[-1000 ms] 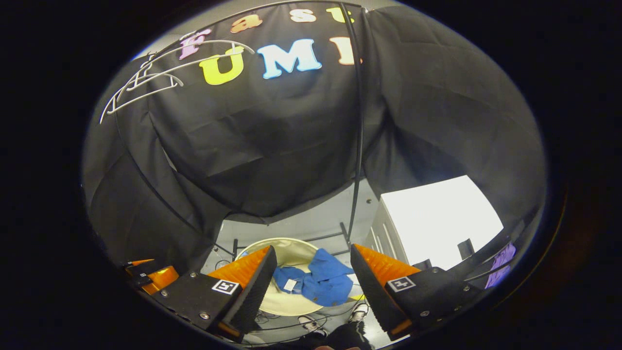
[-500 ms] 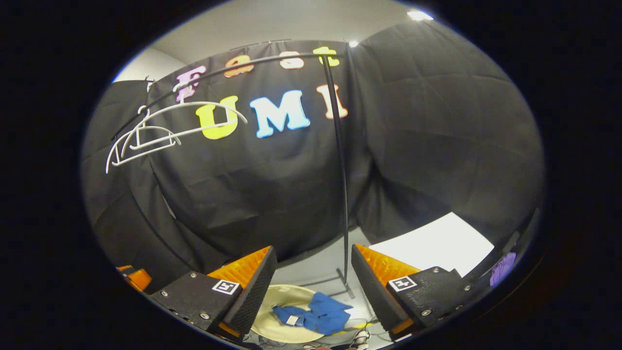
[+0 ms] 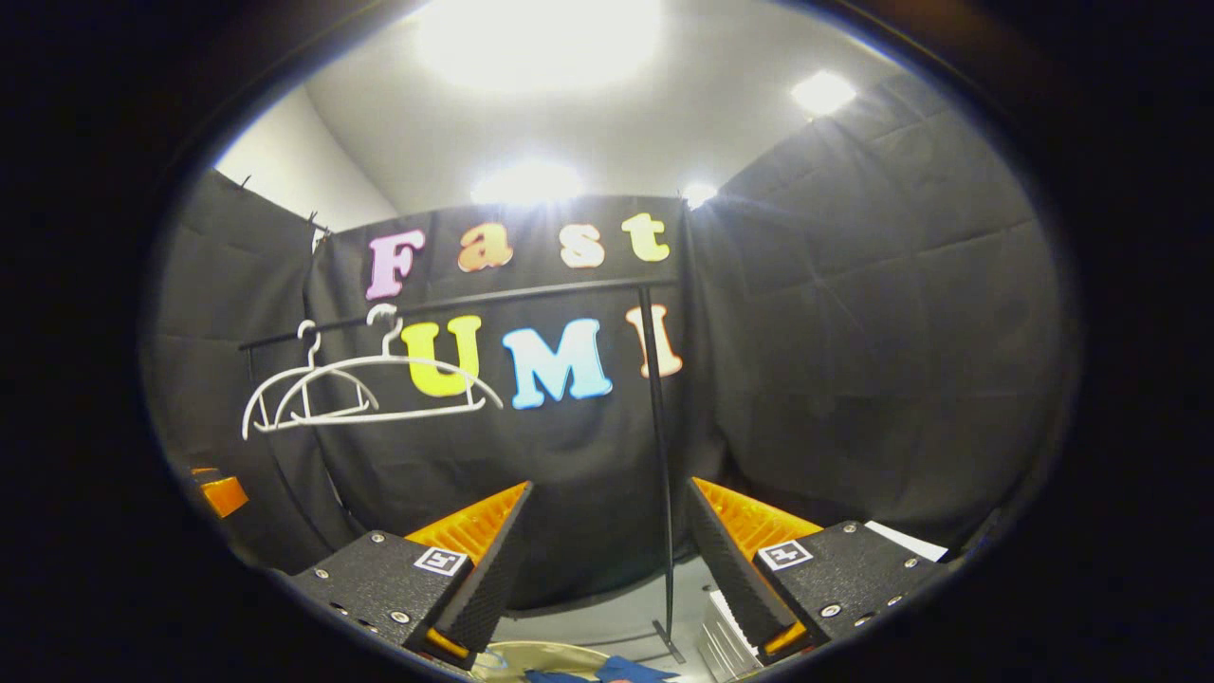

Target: Grasp the clothes on the hanger with both hands and then place them into the laundry hamper below.

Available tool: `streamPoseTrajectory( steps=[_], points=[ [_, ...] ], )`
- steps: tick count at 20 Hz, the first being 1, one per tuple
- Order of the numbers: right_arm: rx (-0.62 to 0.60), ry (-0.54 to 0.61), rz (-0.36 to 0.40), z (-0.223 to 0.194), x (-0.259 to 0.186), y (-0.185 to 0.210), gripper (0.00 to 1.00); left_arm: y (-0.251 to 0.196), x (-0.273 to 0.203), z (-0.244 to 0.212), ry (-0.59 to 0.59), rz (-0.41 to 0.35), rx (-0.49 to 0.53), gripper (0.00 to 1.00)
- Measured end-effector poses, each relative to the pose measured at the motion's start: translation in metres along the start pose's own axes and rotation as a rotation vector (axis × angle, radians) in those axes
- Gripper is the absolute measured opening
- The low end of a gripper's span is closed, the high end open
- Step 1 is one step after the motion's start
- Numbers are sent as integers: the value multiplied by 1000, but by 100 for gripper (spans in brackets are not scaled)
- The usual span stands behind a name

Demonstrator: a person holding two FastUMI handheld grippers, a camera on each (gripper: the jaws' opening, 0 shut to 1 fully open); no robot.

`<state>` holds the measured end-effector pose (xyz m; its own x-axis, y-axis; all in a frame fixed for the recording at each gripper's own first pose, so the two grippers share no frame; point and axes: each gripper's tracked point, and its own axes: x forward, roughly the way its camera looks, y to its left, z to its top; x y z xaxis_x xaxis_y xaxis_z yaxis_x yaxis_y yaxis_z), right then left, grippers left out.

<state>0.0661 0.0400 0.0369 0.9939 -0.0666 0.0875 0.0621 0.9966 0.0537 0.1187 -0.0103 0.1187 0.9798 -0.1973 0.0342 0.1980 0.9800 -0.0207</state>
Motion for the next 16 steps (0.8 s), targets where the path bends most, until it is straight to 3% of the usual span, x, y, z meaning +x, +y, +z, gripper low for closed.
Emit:
streamPoseTrajectory(
  steps=[1,3,6,7,8,10,12,16],
  points=[
    [6,-26,-11,12,-1,-4,95,1,1,10,-10,0,3,99],
    [12,-60,-29,30,-5,-14,91,6,-4,27,-37,10,-24,99],
    [-9,-68,-66,39,-16,-35,91,12,-9,51,-59,22,-95,99],
    [-20,-61,-79,37,-20,-42,95,18,-11,54,-62,37,-107,99],
    [-26,-52,-94,35,-24,-48,91,27,-15,55,-61,58,-116,99],
    [-36,-46,-121,35,-28,-58,95,46,-17,55,-59,103,-129,99],
    [-41,-42,-143,33,-30,-64,91,60,-17,49,-55,140,-137,99],
    [-27,-69,-134,43,-33,-66,95,70,-16,36,-30,176,-127,99]
  ],
)
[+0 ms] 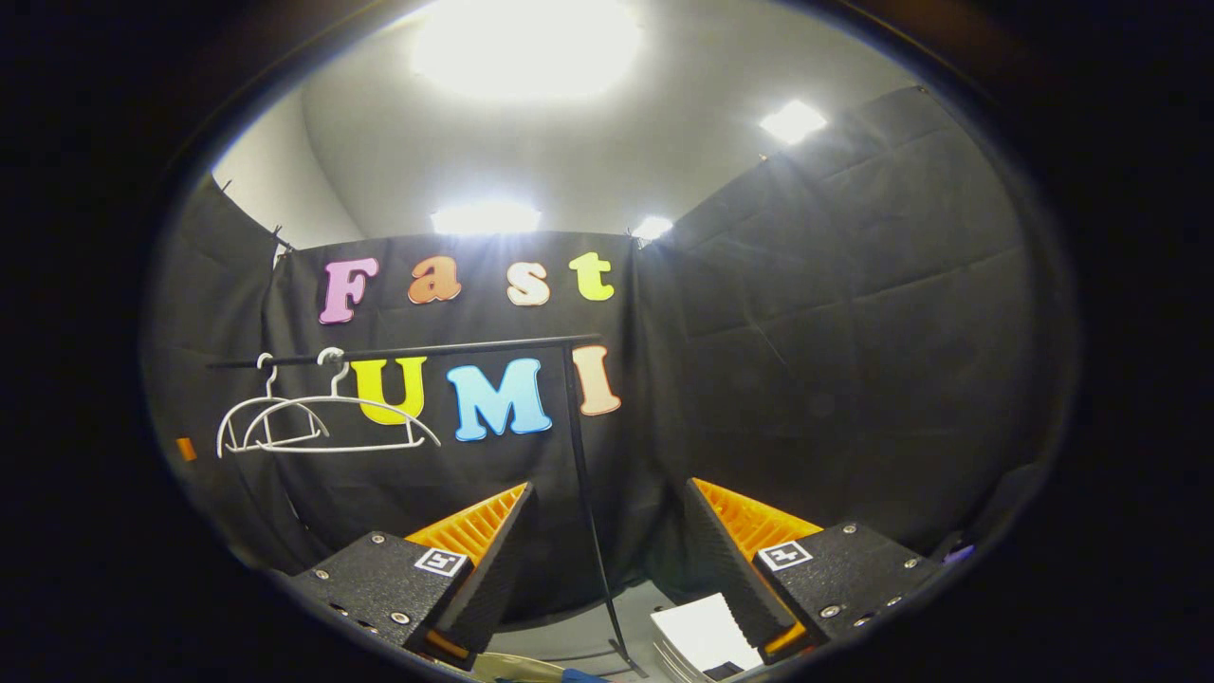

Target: Grasp the clothes on the hanger with both hands and then place them into the laundry hamper below.

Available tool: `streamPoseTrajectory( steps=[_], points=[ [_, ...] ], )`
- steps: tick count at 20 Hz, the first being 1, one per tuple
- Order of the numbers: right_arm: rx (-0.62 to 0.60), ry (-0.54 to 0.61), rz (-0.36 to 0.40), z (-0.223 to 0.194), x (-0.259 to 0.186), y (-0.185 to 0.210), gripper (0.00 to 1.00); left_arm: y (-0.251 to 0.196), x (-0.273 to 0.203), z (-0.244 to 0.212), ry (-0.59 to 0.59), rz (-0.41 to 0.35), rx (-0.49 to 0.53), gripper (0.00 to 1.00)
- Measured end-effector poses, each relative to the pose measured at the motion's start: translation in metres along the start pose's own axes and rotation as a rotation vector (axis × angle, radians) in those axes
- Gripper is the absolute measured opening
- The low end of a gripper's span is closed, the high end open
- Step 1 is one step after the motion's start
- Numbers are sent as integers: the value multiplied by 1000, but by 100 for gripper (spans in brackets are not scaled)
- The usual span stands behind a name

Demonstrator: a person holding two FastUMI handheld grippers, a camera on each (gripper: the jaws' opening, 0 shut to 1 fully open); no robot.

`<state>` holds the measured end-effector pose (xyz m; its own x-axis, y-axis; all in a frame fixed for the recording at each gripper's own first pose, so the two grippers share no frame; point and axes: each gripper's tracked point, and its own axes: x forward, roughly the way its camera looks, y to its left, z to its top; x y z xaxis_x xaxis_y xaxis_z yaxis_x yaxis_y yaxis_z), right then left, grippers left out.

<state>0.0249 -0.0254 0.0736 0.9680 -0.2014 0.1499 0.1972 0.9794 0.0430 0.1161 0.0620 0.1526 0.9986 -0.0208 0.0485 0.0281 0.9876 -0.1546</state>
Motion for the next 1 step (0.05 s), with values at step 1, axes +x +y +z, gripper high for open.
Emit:
streamPoseTrajectory(
  steps=[1],
  points=[
    [7,-11,15,2,0,5,95,0,0,-3,6,3,3,99]
  ],
)
